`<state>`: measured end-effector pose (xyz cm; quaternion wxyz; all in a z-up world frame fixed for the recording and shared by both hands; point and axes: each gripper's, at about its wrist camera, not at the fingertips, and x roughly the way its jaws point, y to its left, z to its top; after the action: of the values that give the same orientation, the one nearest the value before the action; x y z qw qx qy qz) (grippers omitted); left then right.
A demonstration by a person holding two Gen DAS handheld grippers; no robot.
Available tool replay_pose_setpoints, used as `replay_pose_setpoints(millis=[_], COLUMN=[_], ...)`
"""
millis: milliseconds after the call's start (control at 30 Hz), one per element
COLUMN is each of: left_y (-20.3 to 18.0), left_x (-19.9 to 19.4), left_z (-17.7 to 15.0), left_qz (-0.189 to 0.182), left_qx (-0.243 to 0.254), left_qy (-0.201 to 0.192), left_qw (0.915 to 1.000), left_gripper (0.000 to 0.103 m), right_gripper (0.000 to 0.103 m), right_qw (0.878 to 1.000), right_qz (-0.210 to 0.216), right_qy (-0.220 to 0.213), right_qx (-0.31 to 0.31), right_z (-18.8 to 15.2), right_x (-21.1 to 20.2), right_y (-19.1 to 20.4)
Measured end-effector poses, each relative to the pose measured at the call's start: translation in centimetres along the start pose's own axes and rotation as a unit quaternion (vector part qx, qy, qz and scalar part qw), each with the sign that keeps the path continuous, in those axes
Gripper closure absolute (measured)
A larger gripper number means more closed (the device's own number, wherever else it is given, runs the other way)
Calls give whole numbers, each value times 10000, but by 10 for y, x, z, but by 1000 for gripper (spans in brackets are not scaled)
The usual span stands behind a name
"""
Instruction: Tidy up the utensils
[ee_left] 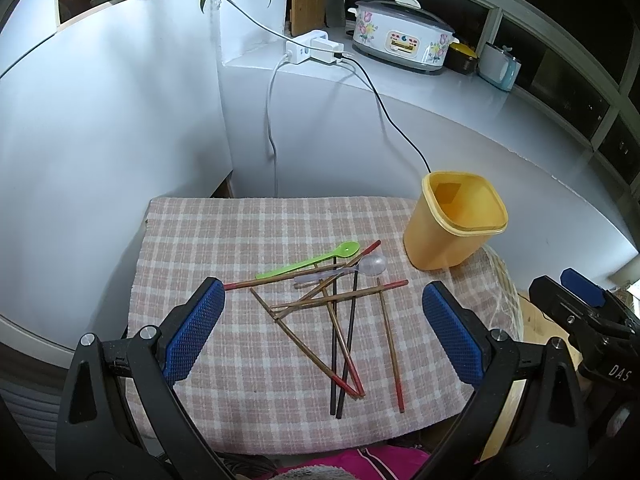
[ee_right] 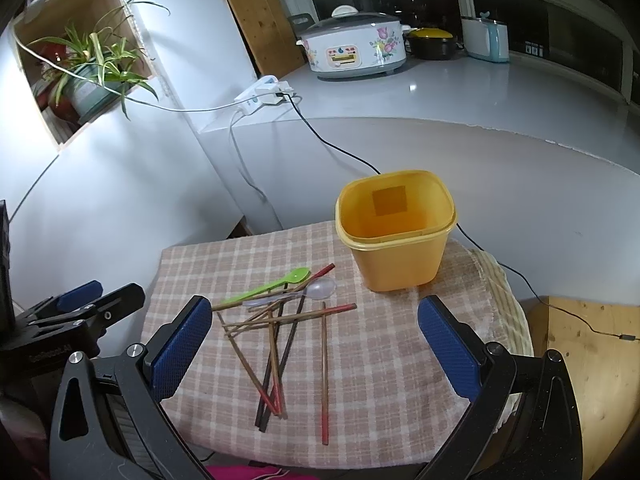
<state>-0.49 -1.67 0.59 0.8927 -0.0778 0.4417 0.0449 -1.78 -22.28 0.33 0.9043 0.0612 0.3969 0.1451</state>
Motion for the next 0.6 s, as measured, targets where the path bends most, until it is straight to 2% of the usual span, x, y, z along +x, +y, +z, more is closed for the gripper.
replay_pose_setpoints(millis=[600], left_y=[-1], left_x=[0], left_z=[-1], left_qz=[-30], left_qx=[-36], left_qy=[-6], left_qw=[10000], left_gripper=[2], right_gripper=[1], right_qw=[9995], right_qz=[308], right_qy=[73], right_qx=[34], right_z=[4], right_x=[5], right_y=[2])
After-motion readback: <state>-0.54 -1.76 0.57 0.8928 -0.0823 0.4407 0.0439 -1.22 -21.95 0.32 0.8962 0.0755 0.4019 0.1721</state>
